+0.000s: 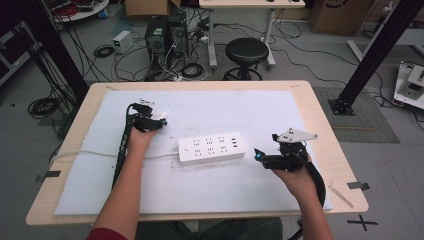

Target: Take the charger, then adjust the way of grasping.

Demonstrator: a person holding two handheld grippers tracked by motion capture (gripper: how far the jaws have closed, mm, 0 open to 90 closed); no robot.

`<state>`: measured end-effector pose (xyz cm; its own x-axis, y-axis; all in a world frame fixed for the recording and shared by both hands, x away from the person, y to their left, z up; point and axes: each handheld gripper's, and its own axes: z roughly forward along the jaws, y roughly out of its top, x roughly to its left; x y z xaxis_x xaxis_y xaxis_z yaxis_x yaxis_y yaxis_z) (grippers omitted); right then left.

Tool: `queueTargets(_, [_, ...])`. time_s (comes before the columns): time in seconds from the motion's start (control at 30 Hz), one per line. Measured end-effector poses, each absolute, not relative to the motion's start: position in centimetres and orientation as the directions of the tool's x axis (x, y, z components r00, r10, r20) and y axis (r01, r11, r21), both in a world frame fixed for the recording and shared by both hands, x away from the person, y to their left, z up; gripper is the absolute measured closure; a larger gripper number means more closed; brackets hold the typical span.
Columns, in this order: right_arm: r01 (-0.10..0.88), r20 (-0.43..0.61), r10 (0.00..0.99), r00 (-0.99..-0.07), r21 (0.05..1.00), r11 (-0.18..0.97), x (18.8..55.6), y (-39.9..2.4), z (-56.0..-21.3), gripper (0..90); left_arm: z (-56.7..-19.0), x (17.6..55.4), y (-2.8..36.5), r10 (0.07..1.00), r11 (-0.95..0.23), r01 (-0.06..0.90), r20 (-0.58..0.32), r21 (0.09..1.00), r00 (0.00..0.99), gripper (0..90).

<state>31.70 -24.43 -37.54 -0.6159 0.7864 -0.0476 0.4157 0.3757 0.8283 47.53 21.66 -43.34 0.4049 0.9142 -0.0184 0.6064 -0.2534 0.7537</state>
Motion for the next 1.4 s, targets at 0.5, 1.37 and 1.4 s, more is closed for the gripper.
queueTargets(0.5, [0.405,-0.026,0.738,-0.674,0.822,0.399,32.7,-23.4,-37.1,18.7,-37.2,39.3,22.9,0.787,-0.344,0.438,0.001,0.831,0.617,42.5])
queueTargets(1.37, [0.417,0.025,0.689,-0.725,0.812,0.409,32.5,-23.0,-36.1,18.6,-35.7,31.6,19.7,0.561,-0.440,0.184,0.109,0.879,0.821,42.5])
queueTargets(1.4, [0.426,0.043,0.684,-0.728,0.810,0.403,32.5,-23.0,-36.0,18.7,-35.7,31.4,19.3,0.547,-0.441,0.171,0.113,0.881,0.829,42.5])
